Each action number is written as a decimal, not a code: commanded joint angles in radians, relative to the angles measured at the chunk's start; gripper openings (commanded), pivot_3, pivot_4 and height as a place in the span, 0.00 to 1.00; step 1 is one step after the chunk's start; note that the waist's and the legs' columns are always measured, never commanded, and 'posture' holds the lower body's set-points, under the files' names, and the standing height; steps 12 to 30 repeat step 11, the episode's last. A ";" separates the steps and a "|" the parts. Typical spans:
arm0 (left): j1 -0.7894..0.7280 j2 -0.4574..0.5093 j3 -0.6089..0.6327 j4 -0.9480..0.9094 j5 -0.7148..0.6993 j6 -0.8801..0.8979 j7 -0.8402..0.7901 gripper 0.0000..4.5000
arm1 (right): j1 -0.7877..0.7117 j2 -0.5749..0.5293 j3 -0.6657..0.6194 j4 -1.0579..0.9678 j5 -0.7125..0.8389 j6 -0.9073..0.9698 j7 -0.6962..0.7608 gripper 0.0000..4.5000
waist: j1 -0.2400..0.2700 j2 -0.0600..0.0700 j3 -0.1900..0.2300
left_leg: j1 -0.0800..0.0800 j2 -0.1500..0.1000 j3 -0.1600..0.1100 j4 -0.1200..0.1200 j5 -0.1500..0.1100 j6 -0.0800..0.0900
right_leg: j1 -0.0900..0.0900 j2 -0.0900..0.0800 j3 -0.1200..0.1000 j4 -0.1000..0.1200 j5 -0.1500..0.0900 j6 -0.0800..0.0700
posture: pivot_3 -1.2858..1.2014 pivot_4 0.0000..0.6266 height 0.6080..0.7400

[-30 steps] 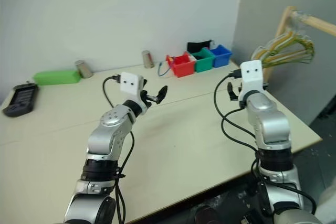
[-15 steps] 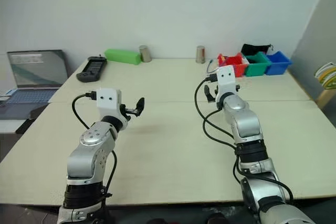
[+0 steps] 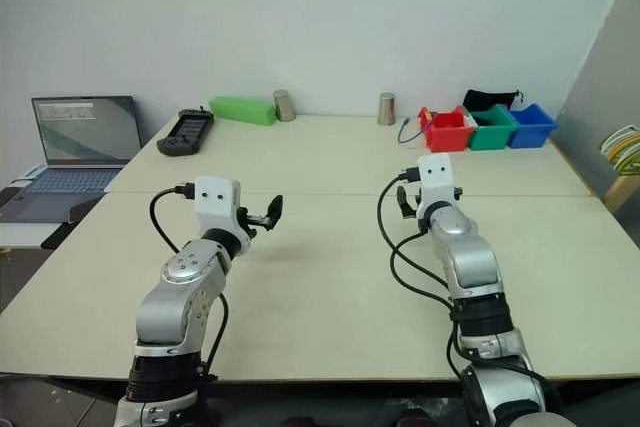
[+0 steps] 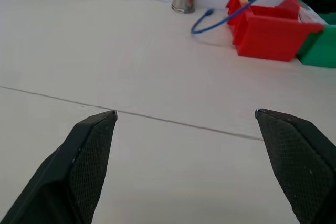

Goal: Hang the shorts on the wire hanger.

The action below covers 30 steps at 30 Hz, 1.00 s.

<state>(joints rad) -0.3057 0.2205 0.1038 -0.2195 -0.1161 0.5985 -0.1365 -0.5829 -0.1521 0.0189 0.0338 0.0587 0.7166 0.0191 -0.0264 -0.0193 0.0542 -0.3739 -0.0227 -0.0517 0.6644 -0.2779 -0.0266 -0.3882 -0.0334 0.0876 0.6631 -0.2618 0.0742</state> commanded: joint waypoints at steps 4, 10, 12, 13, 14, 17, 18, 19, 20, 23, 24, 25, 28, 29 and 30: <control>0.015 -0.024 0.000 -0.041 -0.022 0.020 -0.002 1.00 | 0.106 0.000 -0.037 -0.175 -0.012 0.050 -0.030 0.99 | -0.008 0.000 0.000 | 0.000 0.000 0.001 0.000 0.000 0.000 | 0.000 0.000 0.001 -0.001 0.000 0.000 | 0.51 0.01 1.00; 0.015 -0.022 0.001 -0.024 -0.017 -0.014 -0.014 1.00 | 0.141 -0.007 -0.039 -0.223 -0.018 0.077 -0.034 0.99 | -0.018 0.000 -0.001 | 0.001 0.000 0.002 0.000 0.000 0.000 | 0.001 0.001 0.002 0.000 0.000 0.000 | 0.50 0.00 1.00; 0.014 -0.015 -0.004 -0.022 -0.009 -0.016 -0.017 1.00 | 0.142 -0.008 -0.039 -0.226 -0.018 0.079 -0.034 0.99 | -0.018 0.000 -0.001 | 0.001 0.000 0.002 0.000 0.000 0.000 | 0.001 0.001 0.002 0.000 0.000 0.000 | 0.50 0.00 1.00; 0.014 -0.015 -0.004 -0.022 -0.009 -0.016 -0.017 1.00 | 0.142 -0.008 -0.039 -0.226 -0.018 0.079 -0.034 0.99 | -0.018 0.000 -0.001 | 0.001 0.000 0.002 0.000 0.000 0.000 | 0.001 0.001 0.002 0.000 0.000 0.000 | 0.50 0.00 1.00; 0.014 -0.015 -0.004 -0.022 -0.009 -0.016 -0.017 1.00 | 0.142 -0.008 -0.039 -0.226 -0.018 0.079 -0.034 0.99 | -0.018 0.000 -0.001 | 0.001 0.000 0.002 0.000 0.000 0.000 | 0.001 0.001 0.002 0.000 0.000 0.000 | 0.50 0.00 1.00; 0.014 -0.015 -0.004 -0.022 -0.009 -0.016 -0.017 1.00 | 0.142 -0.008 -0.039 -0.226 -0.018 0.079 -0.034 0.99 | -0.018 0.000 -0.001 | 0.001 0.000 0.002 0.000 0.000 0.000 | 0.001 0.001 0.002 0.000 0.000 0.000 | 0.50 0.00 1.00; 0.014 -0.015 -0.004 -0.022 -0.009 -0.016 -0.017 1.00 | 0.142 -0.008 -0.039 -0.226 -0.018 0.079 -0.034 0.99 | -0.018 0.000 -0.001 | 0.001 0.000 0.002 0.000 0.000 0.000 | 0.001 0.001 0.002 0.000 0.000 0.000 | 0.50 0.00 1.00; 0.014 -0.015 -0.004 -0.022 -0.009 -0.016 -0.017 1.00 | 0.142 -0.008 -0.039 -0.226 -0.018 0.079 -0.034 0.99 | -0.018 0.000 -0.001 | 0.001 0.000 0.002 0.000 0.000 0.000 | 0.001 0.001 0.002 0.000 0.000 0.000 | 0.50 0.00 1.00; 0.014 -0.015 -0.004 -0.022 -0.009 -0.016 -0.017 1.00 | 0.142 -0.008 -0.039 -0.226 -0.018 0.079 -0.034 0.99 | -0.018 0.000 -0.001 | 0.001 0.000 0.002 0.000 0.000 0.000 | 0.001 0.001 0.002 0.000 0.000 0.000 | 0.50 0.00 1.00; 0.014 -0.015 -0.004 -0.022 -0.009 -0.016 -0.017 1.00 | 0.142 -0.008 -0.039 -0.226 -0.018 0.079 -0.034 0.99 | -0.018 0.000 -0.001 | 0.001 0.000 0.002 0.000 0.000 0.000 | 0.001 0.001 0.002 0.000 0.000 0.000 | 0.50 0.00 1.00; 0.014 -0.015 -0.004 -0.022 -0.009 -0.016 -0.017 1.00 | 0.142 -0.008 -0.039 -0.226 -0.018 0.079 -0.034 0.99 | -0.018 0.000 -0.001 | 0.001 0.000 0.002 0.000 0.000 0.000 | 0.001 0.001 0.002 0.000 0.000 0.000 | 0.50 0.00 1.00; 0.014 -0.015 -0.004 -0.022 -0.009 -0.016 -0.017 1.00 | 0.142 -0.008 -0.039 -0.226 -0.018 0.079 -0.034 0.99 | -0.018 0.000 -0.001 | 0.001 0.000 0.002 0.000 0.000 0.000 | 0.001 0.001 0.002 0.000 0.000 0.000 | 0.50 0.00 1.00; 0.014 -0.015 -0.004 -0.022 -0.009 -0.016 -0.017 1.00 | 0.142 -0.008 -0.039 -0.226 -0.018 0.079 -0.034 0.99 | -0.018 0.000 -0.001 | 0.001 0.000 0.002 0.000 0.000 0.000 | 0.001 0.001 0.002 0.000 0.000 0.000 | 0.50 0.00 1.00; 0.014 -0.015 -0.004 -0.022 -0.009 -0.016 -0.017 1.00 | 0.142 -0.008 -0.039 -0.226 -0.018 0.079 -0.034 0.99 | -0.018 0.000 -0.001 | 0.001 0.000 0.002 0.000 0.000 0.000 | 0.001 0.001 0.002 0.000 0.000 0.000 | 0.50 0.00 1.00; 0.014 -0.015 -0.004 -0.022 -0.009 -0.016 -0.017 1.00 | 0.142 -0.008 -0.039 -0.226 -0.018 0.079 -0.034 0.99 | -0.018 0.000 -0.001 | 0.001 0.000 0.002 0.000 0.000 0.000 | 0.001 0.001 0.002 0.000 0.000 0.000 | 0.50 0.00 1.00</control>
